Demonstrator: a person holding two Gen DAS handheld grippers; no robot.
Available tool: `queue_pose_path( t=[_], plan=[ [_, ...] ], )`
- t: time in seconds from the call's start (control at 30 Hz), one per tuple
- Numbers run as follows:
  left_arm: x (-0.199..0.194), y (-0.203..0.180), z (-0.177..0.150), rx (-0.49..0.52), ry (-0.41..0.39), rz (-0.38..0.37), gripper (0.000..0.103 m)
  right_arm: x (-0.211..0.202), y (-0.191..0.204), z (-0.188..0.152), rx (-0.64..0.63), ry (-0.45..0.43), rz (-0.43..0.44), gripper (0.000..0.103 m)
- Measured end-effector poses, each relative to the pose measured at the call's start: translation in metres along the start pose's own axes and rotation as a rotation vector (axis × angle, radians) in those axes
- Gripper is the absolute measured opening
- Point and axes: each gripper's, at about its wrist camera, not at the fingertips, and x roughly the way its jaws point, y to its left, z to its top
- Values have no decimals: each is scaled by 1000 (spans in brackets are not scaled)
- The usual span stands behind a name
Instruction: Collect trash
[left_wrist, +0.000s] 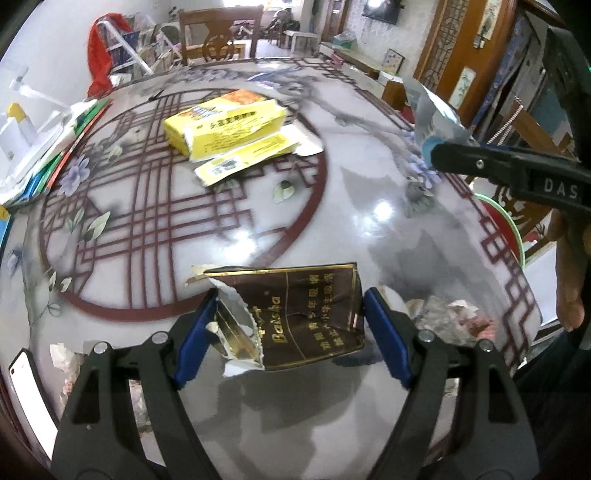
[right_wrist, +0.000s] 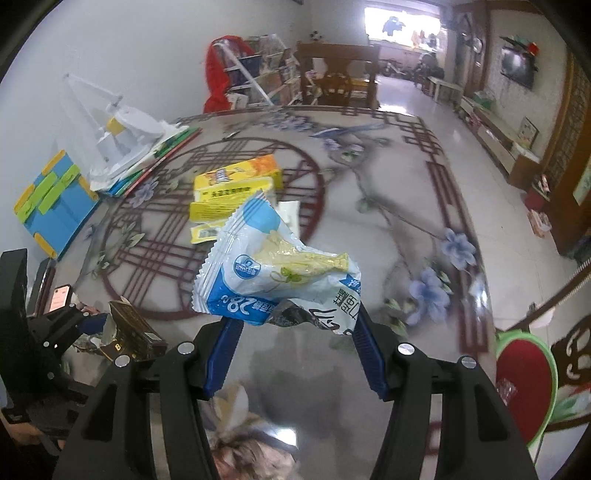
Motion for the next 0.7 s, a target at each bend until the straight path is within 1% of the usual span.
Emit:
queue_pose_path(
  t=[0.13,0.27,0.4,0.6,0.7],
  plan=[
    [-3,-14,5,29,-5,-24,76,-14,-14,-11,53,-7,2,57],
    [-8,-34,12,70,-32,-47,76,-25,-25,-19,96,-19,0,57],
    [-8,-46,20,80,-35,-78,76,-36,-37,-25,134,-27,-11,57],
    [-4,-64,30,83,-32,-113,76,-59,-72,-33,221,-68,-38,57],
    [-1,-80,36,101,-25,-134,76,-69,-93,-38,270,-87,-59,57]
  ],
)
